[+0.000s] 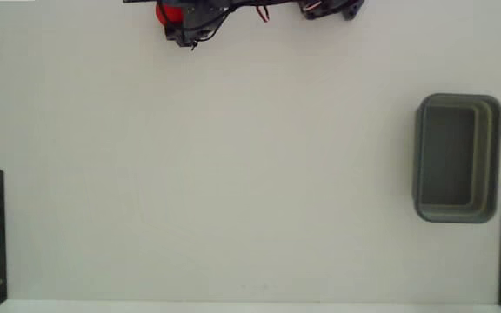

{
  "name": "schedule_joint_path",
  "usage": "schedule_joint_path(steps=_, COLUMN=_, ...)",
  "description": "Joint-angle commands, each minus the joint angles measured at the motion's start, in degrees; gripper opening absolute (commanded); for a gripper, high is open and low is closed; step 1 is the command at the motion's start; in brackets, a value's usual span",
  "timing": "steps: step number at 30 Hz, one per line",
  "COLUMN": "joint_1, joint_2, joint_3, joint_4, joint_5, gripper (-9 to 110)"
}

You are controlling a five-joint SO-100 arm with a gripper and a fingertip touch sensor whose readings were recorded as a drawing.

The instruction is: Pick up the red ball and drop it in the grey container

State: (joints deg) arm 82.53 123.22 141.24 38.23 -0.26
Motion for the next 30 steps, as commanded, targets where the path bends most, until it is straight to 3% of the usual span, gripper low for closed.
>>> schedule_joint_path(steps=1, joint_1=1.39, joint_2=1.88, joint_3=-2.22, joint_4=2.25, joint_5=0.26, gripper=66)
schedule_joint_path(steps=30, joint_1=1.39, joint_2=0.89, joint_3=-34.21, joint_4=33.24, joint_5=0.26, gripper=66)
